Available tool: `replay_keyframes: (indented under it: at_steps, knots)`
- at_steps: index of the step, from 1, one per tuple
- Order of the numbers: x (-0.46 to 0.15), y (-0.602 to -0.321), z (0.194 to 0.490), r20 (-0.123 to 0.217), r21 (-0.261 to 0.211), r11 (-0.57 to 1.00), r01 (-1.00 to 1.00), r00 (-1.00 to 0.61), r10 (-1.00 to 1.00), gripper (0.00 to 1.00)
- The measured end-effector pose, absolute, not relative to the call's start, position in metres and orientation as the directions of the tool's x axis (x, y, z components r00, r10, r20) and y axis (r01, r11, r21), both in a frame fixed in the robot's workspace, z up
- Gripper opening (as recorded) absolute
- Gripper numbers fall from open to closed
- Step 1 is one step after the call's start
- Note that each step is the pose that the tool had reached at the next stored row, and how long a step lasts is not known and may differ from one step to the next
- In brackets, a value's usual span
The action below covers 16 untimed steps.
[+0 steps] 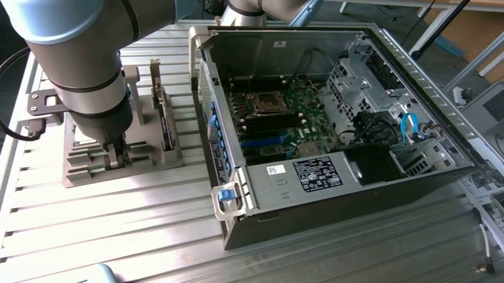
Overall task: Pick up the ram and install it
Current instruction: 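Pick up the ram and move it above insertion slot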
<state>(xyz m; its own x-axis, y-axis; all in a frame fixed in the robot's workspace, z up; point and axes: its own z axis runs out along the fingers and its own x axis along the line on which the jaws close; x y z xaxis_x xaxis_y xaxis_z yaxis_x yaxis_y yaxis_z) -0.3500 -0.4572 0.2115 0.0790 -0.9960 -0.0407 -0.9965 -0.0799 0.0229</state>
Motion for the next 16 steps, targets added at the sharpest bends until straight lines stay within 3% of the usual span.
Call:
replay_keyframes:
  at_steps: [16]
  knots:
    - [-0.350,-0.457,0.234,-0.041,0.023,-0.079,-0.997,0.078,-0.996,0.12]
